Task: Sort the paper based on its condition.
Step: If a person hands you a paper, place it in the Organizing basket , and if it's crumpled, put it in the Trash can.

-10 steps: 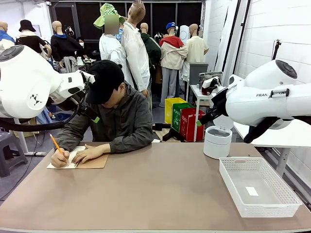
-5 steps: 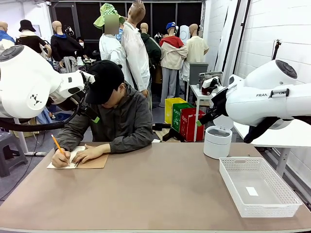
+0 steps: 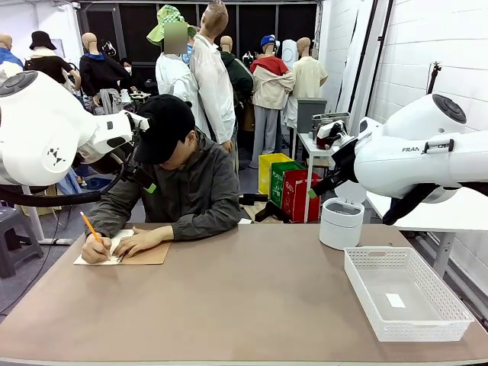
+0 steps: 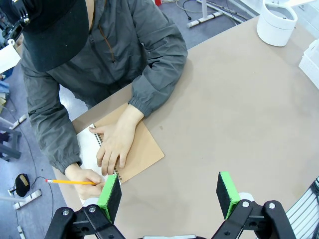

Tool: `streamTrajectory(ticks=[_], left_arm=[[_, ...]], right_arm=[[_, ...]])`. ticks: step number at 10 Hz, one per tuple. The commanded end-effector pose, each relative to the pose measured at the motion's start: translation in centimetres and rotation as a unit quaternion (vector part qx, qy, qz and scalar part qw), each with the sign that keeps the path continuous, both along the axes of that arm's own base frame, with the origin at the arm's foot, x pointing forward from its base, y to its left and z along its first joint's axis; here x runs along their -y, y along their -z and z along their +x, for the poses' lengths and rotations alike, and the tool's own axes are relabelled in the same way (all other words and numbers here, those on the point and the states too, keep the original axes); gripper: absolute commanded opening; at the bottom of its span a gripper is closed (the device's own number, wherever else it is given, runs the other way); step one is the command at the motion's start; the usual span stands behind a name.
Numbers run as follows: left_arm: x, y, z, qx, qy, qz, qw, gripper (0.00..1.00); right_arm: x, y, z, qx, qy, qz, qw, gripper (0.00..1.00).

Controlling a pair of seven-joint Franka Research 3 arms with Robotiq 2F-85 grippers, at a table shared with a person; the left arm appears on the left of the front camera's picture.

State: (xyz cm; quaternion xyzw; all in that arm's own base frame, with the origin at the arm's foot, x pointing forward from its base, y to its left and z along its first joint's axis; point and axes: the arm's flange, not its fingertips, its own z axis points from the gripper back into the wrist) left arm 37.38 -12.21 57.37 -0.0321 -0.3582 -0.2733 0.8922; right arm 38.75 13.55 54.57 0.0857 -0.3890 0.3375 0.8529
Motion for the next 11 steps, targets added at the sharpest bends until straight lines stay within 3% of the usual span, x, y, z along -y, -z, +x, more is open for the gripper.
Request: streamTrajectory(ticks=[1, 11], left_arm=[[-0.12, -0.09, -0.02, 0.001, 0.001, -0.001, 1.000, 1.00], [-0.12, -0.09, -0.02, 0.001, 0.001, -0.001, 1.000, 1.00]], right_arm=[[0.02, 0.01, 0.02, 0.000, 0.000, 0.001, 1.000, 1.00], [0.02, 0.01, 0.02, 0.000, 0.000, 0.001, 1.000, 1.00]])
